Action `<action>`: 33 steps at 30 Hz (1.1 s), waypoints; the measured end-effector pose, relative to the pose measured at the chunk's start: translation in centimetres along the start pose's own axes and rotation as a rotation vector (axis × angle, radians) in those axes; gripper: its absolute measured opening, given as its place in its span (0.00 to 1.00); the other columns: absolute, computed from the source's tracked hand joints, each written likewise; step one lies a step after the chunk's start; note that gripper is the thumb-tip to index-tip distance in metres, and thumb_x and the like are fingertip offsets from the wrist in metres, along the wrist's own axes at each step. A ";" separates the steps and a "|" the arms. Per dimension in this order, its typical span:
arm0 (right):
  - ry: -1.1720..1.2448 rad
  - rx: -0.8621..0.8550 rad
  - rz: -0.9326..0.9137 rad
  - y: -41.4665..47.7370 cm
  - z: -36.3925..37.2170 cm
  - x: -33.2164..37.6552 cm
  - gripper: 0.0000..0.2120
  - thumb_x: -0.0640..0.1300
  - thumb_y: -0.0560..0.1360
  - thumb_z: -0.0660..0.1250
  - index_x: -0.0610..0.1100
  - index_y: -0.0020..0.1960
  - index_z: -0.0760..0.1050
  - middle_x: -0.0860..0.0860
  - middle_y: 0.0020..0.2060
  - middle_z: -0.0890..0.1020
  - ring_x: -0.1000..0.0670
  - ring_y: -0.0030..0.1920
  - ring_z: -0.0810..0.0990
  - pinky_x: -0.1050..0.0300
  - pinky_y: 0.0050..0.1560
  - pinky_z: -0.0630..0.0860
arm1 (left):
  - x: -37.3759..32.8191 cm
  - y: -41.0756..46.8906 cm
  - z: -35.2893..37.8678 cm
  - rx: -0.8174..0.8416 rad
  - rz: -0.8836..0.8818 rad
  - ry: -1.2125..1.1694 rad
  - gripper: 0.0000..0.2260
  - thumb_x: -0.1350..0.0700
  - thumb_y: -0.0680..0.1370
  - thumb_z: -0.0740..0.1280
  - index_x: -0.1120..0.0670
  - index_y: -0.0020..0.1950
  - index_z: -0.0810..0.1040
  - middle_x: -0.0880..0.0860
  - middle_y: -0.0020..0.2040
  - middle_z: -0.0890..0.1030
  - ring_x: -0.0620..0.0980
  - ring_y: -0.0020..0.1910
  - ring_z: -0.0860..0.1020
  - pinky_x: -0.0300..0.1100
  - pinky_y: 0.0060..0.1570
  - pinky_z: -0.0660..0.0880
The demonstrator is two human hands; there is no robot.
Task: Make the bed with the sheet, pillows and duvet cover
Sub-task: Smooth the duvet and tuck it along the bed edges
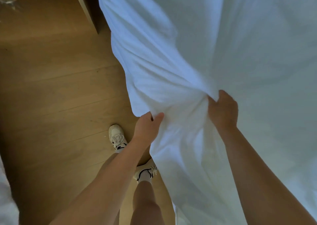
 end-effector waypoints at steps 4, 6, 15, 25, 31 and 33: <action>0.157 -0.058 0.245 1.9 0.2 -2.1 0.08 0.43 0.76 0.62 0.40 0.41 0.72 0.46 0.37 0.76 0.44 0.43 0.75 0.61 0.38 0.61 | 1.5 2.9 0.0 -0.001 -0.165 -0.267 0.20 0.45 0.72 0.72 0.60 0.51 0.75 0.54 0.49 0.80 0.52 0.48 0.79 0.46 0.50 0.77; 0.152 -0.003 0.337 1.7 2.1 -2.5 0.11 0.44 0.77 0.61 0.37 0.53 0.75 0.42 0.49 0.79 0.42 0.51 0.77 0.60 0.44 0.65 | 1.9 3.4 0.2 -0.042 -0.263 -0.437 0.34 0.43 0.67 0.76 0.60 0.64 0.68 0.54 0.57 0.77 0.54 0.54 0.78 0.50 0.56 0.76; 0.200 0.054 0.292 -1.8 4.1 -1.4 0.16 0.51 0.74 0.66 0.40 0.54 0.68 0.43 0.49 0.78 0.40 0.52 0.76 0.55 0.46 0.67 | -0.2 0.3 0.6 0.115 -0.254 -0.679 0.21 0.47 0.65 0.78 0.53 0.54 0.81 0.53 0.50 0.84 0.55 0.48 0.82 0.48 0.45 0.80; 0.043 0.221 0.136 -6.3 8.7 -1.3 0.18 0.48 0.75 0.66 0.37 0.58 0.69 0.40 0.52 0.78 0.38 0.54 0.76 0.49 0.49 0.71 | 9.4 5.1 -7.6 -0.209 -0.361 0.014 0.24 0.43 0.72 0.72 0.59 0.59 0.76 0.57 0.54 0.80 0.58 0.54 0.78 0.46 0.51 0.74; 0.011 0.079 0.158 -11.7 7.9 -4.4 0.32 0.53 0.63 0.78 0.34 0.58 0.72 0.37 0.51 0.77 0.36 0.53 0.74 0.44 0.55 0.69 | 13.3 3.1 0.5 0.291 -0.537 -0.473 0.20 0.45 0.65 0.75 0.51 0.52 0.81 0.52 0.48 0.85 0.49 0.43 0.84 0.40 0.35 0.79; -0.089 0.201 0.095 -14.3 8.7 -5.9 0.35 0.52 0.61 0.79 0.34 0.59 0.73 0.38 0.54 0.76 0.36 0.56 0.73 0.43 0.58 0.68 | 14.2 1.5 2.9 0.359 -0.545 -0.574 0.17 0.45 0.70 0.71 0.52 0.55 0.81 0.53 0.49 0.84 0.51 0.46 0.83 0.42 0.40 0.78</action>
Point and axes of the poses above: each hand's wrist, its own y-axis towards the middle knuckle, its own z-axis out of the palm, x = y × z, the point moved 8 cm from there along y, towards the middle knuckle
